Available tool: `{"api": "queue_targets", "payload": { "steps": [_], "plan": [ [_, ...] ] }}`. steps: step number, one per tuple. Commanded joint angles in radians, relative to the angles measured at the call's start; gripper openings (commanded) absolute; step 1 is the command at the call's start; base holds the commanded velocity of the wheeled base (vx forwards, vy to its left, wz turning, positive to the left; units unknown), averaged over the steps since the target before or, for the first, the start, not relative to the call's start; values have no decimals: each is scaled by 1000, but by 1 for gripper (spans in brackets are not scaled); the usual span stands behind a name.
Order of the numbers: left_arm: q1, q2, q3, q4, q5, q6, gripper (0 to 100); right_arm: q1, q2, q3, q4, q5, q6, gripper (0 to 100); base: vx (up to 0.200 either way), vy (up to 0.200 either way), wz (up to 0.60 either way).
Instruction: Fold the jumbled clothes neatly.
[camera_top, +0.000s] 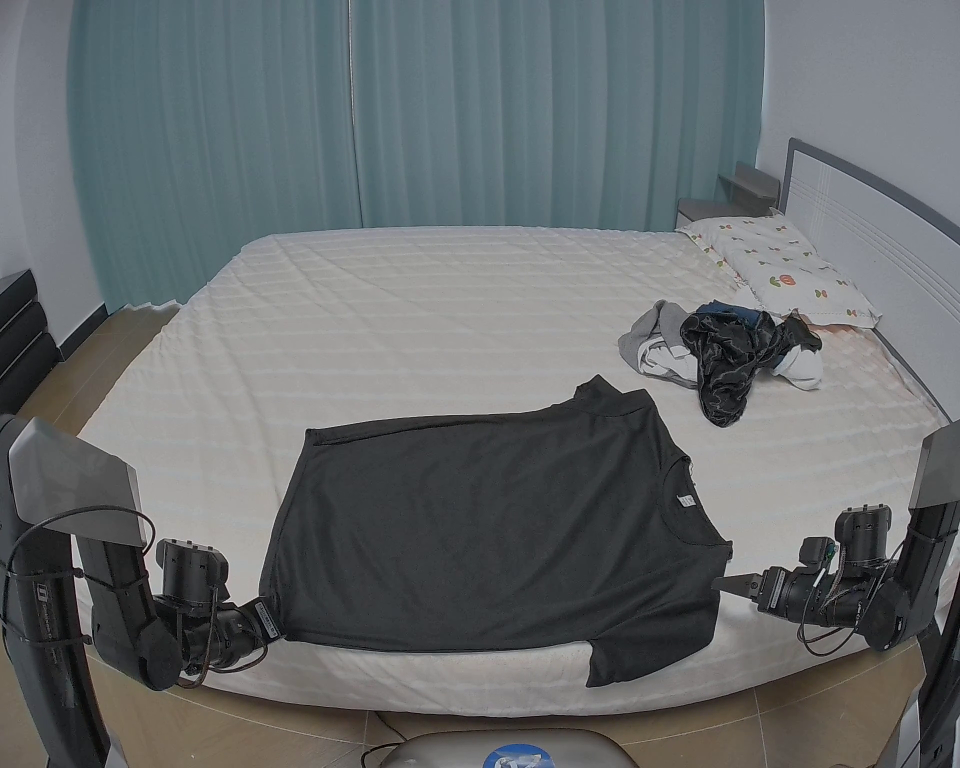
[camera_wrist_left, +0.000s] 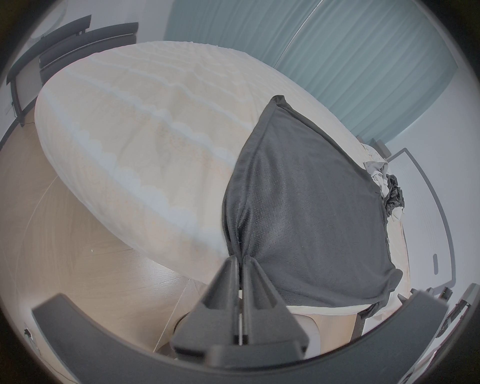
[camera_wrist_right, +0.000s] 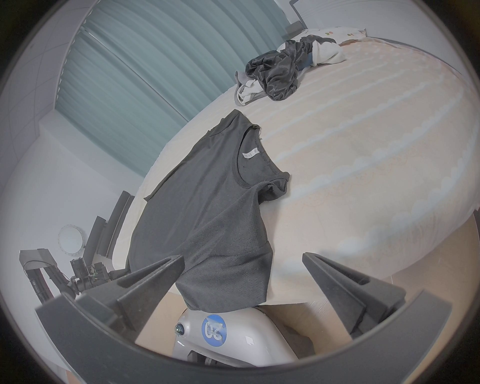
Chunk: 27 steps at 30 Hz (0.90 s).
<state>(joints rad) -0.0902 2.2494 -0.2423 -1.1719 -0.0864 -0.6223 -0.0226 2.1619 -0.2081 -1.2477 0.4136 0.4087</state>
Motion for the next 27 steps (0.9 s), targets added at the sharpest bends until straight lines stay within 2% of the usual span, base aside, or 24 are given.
{"api": "queue_targets", "payload": {
  "steps": [1, 8, 15, 19, 20, 27],
  "plan": [
    [4, -70, 34, 0, -1, -2, 0, 12, 12, -2, 1, 2, 1, 100, 0, 0, 0],
    [-2, -111, 48, 0, -3, -4, 0, 55, 45, -37, -1, -3, 7, 100, 0, 0, 0],
    [-2, -105, 44, 0, -4, -4, 0, 81, 133, -140, 1, -61, 5, 100, 0, 0, 0],
    [-2, -105, 41, 0, -4, -5, 0, 81, 153, -169, 1, -62, 5, 100, 0, 0, 0],
    [0, -105, 40, 0, -4, -7, 0, 79, 154, -166, 1, -62, 4, 0, 0, 0, 0],
    [4, -116, 40, 0, -1, -8, 0, 42, 110, -125, -26, -52, 1, 0, 0, 0, 0]
  ]
}}
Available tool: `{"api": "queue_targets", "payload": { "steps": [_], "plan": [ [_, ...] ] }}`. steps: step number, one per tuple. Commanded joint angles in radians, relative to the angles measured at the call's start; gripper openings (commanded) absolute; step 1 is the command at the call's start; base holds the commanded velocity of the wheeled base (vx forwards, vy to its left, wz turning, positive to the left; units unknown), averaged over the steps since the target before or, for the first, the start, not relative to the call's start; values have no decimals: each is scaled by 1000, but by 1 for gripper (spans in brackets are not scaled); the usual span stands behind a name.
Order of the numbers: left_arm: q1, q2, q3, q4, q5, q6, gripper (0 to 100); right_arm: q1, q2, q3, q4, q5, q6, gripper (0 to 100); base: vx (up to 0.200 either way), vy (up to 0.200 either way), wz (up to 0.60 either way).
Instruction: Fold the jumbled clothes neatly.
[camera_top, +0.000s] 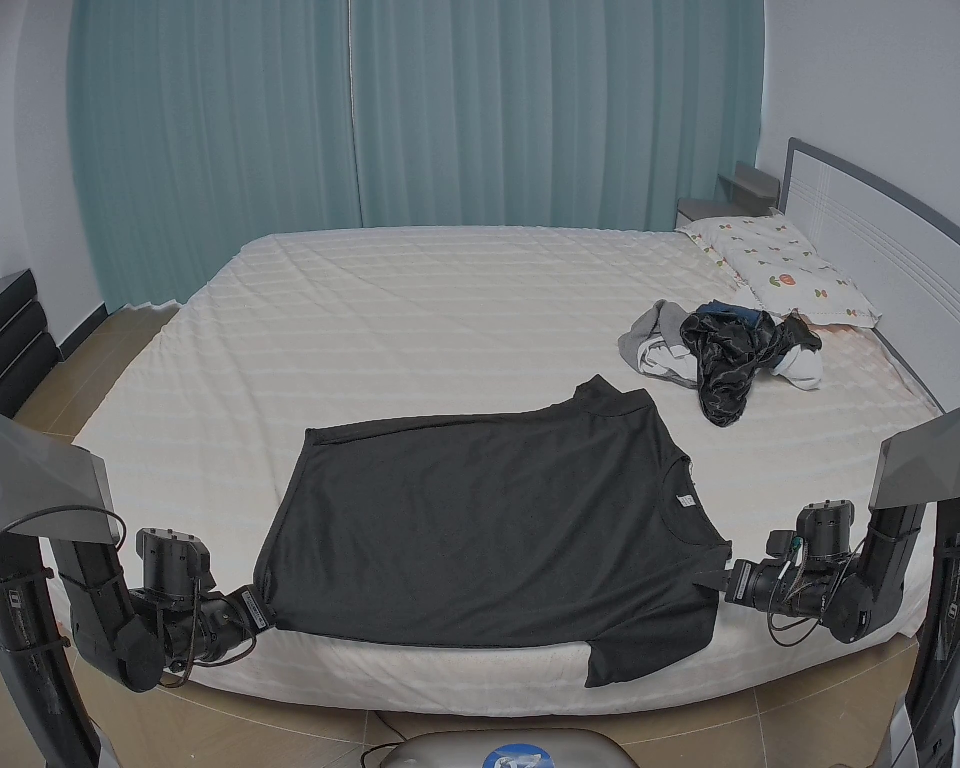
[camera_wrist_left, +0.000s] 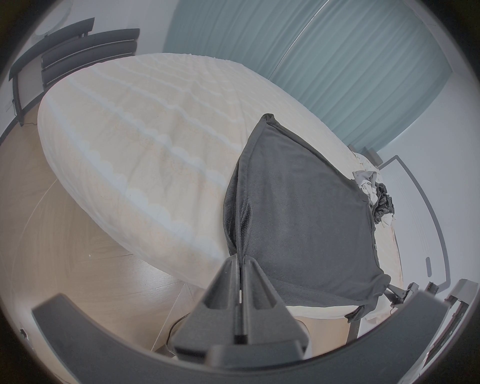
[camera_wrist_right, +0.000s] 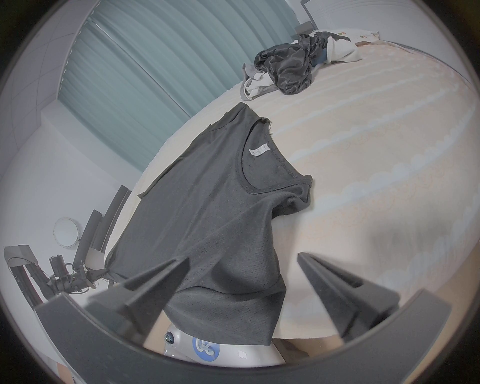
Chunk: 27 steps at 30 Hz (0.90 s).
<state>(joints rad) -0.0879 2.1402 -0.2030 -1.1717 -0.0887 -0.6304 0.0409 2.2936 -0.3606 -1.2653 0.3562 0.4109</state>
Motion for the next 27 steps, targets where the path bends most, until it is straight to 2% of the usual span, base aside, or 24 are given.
{"api": "queue_targets", "payload": {
  "steps": [1, 6, 12, 17, 19, 20, 21, 27],
  "plan": [
    [2, -6, 0, 0, 1, 0, 0, -30, -29, 39, -8, 7, -3, 0, 0, 0, 0],
    [2, -8, 2, 0, 3, 1, 0, -65, -52, 75, -9, 27, -12, 0, 0, 0, 0],
    [2, -39, 20, 3, 4, 6, 0, -99, -134, 140, -9, 83, -21, 0, 0, 0, 0],
    [-3, -66, 43, 14, 6, 21, 0, -102, -168, 189, -9, 84, -35, 0, 0, 0, 0],
    [-4, -69, 62, 14, 7, 52, 0, -114, -169, 233, -11, 86, -87, 0, 0, 0, 0],
    [-4, -69, 62, 14, 7, 52, 0, -114, -169, 233, -11, 86, -87, 0, 0, 0, 0],
    [-3, -69, 71, 15, 9, 74, 0, -134, -169, 256, -11, 104, -130, 0, 0, 0, 0],
    [-4, -59, 77, 17, 55, 92, 0, -185, -169, 304, -11, 118, -207, 0, 0, 0, 0]
  ]
}}
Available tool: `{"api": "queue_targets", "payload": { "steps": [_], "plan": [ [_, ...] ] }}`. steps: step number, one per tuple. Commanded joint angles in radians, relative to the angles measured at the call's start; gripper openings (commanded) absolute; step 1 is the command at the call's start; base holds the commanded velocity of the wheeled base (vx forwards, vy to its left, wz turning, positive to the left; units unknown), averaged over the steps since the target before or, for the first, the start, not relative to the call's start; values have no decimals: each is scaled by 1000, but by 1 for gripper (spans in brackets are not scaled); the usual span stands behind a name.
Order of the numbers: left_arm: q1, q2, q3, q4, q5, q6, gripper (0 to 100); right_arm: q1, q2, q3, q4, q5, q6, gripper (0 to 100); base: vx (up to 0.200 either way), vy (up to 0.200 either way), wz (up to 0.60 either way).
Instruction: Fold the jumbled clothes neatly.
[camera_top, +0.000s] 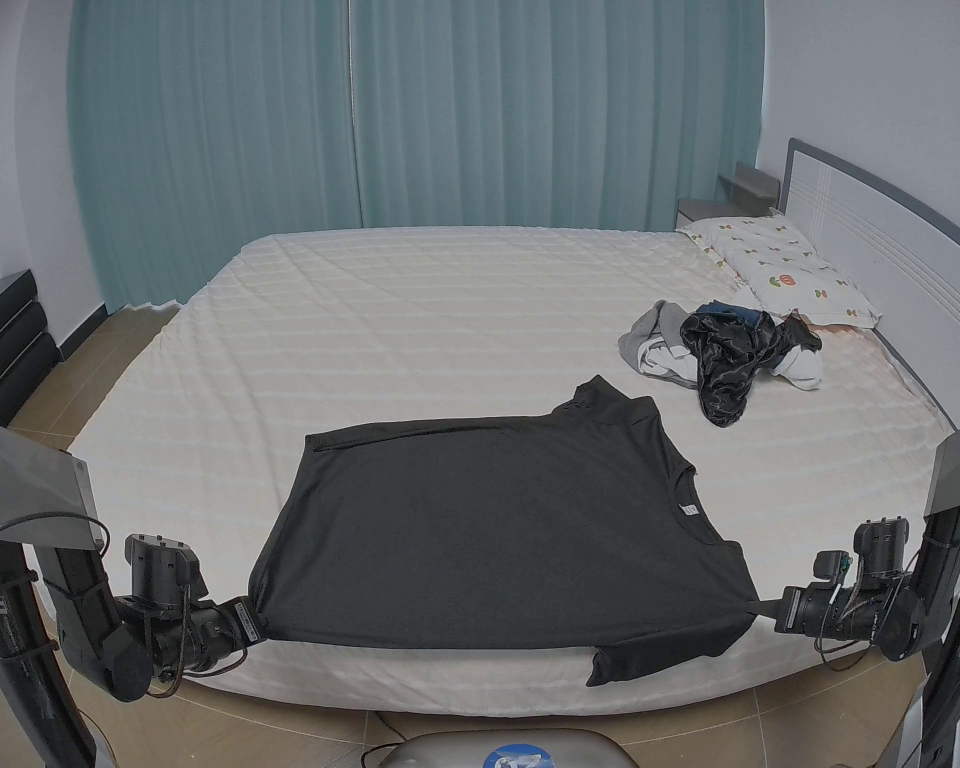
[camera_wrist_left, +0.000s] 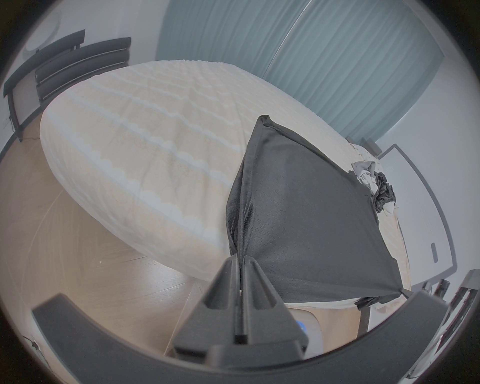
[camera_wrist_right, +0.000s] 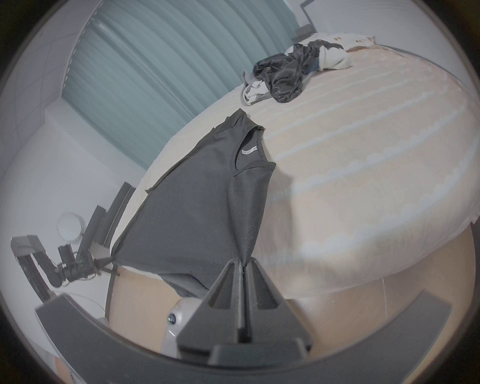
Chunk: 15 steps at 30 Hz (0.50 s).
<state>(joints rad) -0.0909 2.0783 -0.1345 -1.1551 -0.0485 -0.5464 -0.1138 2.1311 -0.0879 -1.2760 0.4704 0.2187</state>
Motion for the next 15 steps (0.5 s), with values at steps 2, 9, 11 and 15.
{"api": "queue_targets", "payload": {
  "steps": [2, 9, 11, 15],
  "plan": [
    [-1, 2, 24, 0, 18, 32, 0, -37, -10, 54, 0, 16, -36, 0, 0, 0, 0],
    [-3, 5, 56, 0, 36, 83, 0, -37, -5, 88, 0, 20, -87, 0, 0, 0, 0],
    [-6, 16, 79, 8, 52, 111, 0, -37, -10, 88, 15, 20, -99, 0, 0, 0, 0],
    [-9, 16, 84, 48, 67, 140, 0, -37, -10, 88, 29, 20, -105, 0, 0, 0, 0]
  ]
}}
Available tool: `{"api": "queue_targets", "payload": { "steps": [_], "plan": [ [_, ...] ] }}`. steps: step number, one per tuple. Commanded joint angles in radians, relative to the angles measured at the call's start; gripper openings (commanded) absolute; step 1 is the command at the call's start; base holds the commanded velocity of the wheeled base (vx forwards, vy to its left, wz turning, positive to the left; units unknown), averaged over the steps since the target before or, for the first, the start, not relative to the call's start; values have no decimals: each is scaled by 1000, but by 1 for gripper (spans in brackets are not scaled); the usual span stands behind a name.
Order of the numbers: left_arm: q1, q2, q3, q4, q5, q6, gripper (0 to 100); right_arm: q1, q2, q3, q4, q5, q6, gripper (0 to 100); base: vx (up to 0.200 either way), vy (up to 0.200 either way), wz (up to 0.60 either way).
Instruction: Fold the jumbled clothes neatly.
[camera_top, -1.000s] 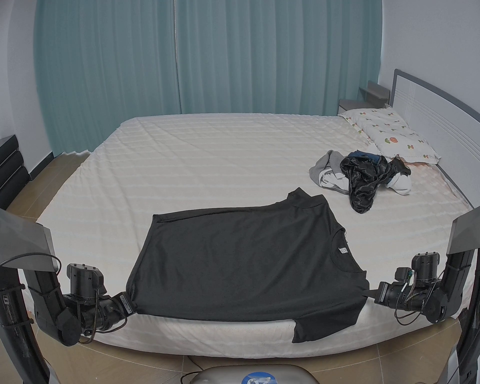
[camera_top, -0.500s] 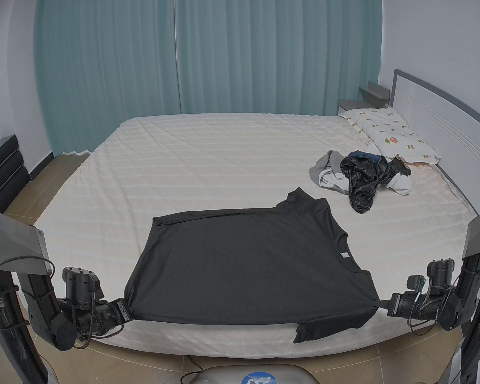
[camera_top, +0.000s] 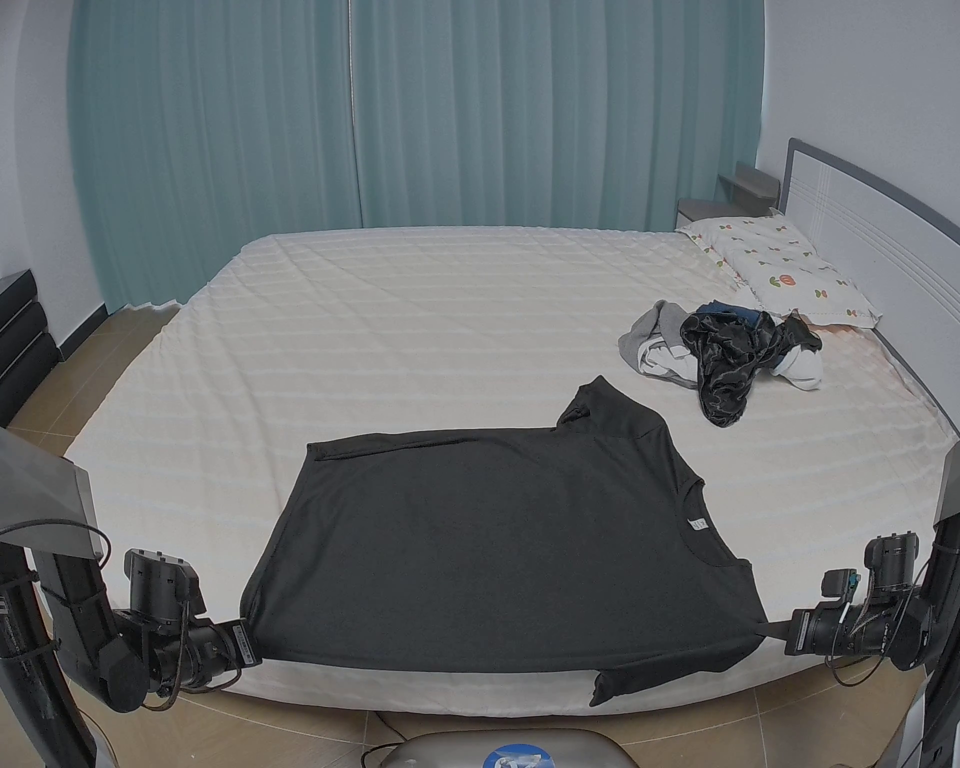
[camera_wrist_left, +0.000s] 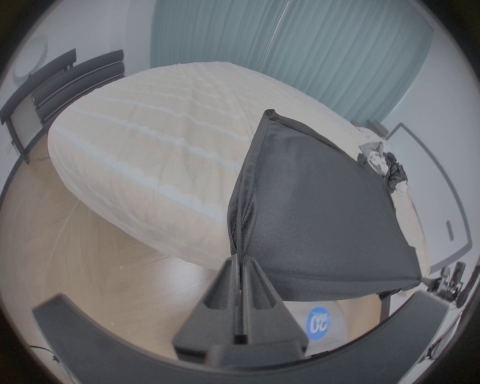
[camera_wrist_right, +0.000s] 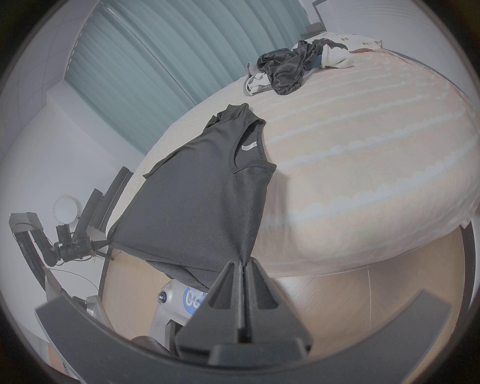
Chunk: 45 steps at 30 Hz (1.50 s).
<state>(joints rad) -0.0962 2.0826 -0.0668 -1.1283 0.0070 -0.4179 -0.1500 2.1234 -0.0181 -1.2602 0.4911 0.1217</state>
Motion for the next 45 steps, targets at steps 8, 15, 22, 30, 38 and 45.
{"api": "queue_targets", "payload": {
  "steps": [8, 15, 22, 30, 38, 45],
  "plan": [
    [-20, 10, 25, 71, 11, 25, 0, -5, -42, 18, 131, 0, -93, 0, 0, 0, 0],
    [-22, 4, 22, 125, 33, 50, 0, -5, -56, 18, 168, 0, -120, 0, 0, 0, 0],
    [-2, -64, -33, 117, 28, 31, 0, -2, -82, -6, 101, 7, -82, 0, 0, 0, 0],
    [16, -70, -116, 116, 19, -39, 0, 33, -77, -105, 71, 7, 13, 0, 0, 0, 0],
    [29, -56, -196, 127, 16, -71, 0, 78, -60, -223, 113, 7, 95, 0, 0, 0, 0],
    [59, -29, -252, 127, 8, -85, 0, 78, -71, -356, 254, 7, 128, 0, 0, 0, 0]
  ]
}}
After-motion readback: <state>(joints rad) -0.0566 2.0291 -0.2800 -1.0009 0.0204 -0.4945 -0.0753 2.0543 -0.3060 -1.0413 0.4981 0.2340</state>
